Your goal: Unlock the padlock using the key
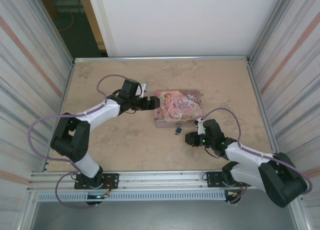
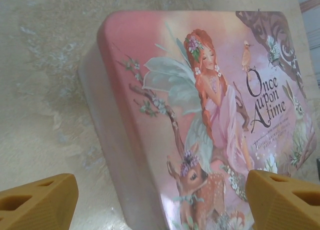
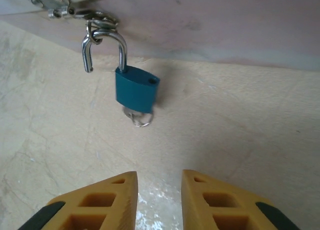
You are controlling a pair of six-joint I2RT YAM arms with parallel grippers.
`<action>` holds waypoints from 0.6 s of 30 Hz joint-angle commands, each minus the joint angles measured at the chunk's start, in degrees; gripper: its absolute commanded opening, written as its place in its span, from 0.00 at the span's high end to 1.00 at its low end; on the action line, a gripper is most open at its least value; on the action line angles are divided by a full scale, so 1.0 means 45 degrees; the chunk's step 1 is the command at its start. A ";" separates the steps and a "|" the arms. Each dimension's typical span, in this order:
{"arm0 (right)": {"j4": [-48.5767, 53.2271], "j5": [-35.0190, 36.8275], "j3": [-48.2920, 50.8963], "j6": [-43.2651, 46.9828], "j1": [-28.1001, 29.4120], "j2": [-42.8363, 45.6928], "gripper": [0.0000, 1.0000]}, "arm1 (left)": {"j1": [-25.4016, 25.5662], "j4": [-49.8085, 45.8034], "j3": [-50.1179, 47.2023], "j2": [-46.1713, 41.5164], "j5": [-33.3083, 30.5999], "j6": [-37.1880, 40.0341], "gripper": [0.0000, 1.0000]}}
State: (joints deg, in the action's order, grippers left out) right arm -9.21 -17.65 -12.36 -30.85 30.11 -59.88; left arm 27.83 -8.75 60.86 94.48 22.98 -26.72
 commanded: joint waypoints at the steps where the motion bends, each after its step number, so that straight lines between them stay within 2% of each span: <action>1: 0.1503 -0.0056 -0.0465 0.0232 -0.0440 0.1011 0.66 | -0.0067 0.0115 0.0709 0.0561 0.0793 0.0385 0.13; 7: 0.1801 -0.1016 -0.0745 0.0056 -0.1156 0.2166 0.49 | -0.0072 -0.0314 0.0840 0.1269 0.0351 0.0297 0.16; 12: 0.0526 -0.1927 -0.1004 -0.0345 -0.1382 0.1907 0.29 | -0.0072 -0.0577 0.0255 0.1332 -0.0005 0.0089 0.19; 14: 0.0067 -0.2077 -0.1205 -0.0324 -0.1445 0.1507 0.25 | -0.0072 -0.0558 -0.0053 0.1229 -0.0084 -0.0009 0.20; 18: -0.0521 -0.2394 -0.1805 0.0286 -0.1713 0.0367 0.24 | -0.0072 -0.0257 -0.0803 0.0896 -0.0163 -0.0242 0.20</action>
State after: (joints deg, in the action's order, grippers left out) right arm -7.84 -25.82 -17.54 -31.22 23.35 -55.75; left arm 27.83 -7.55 60.25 99.74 23.57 -27.40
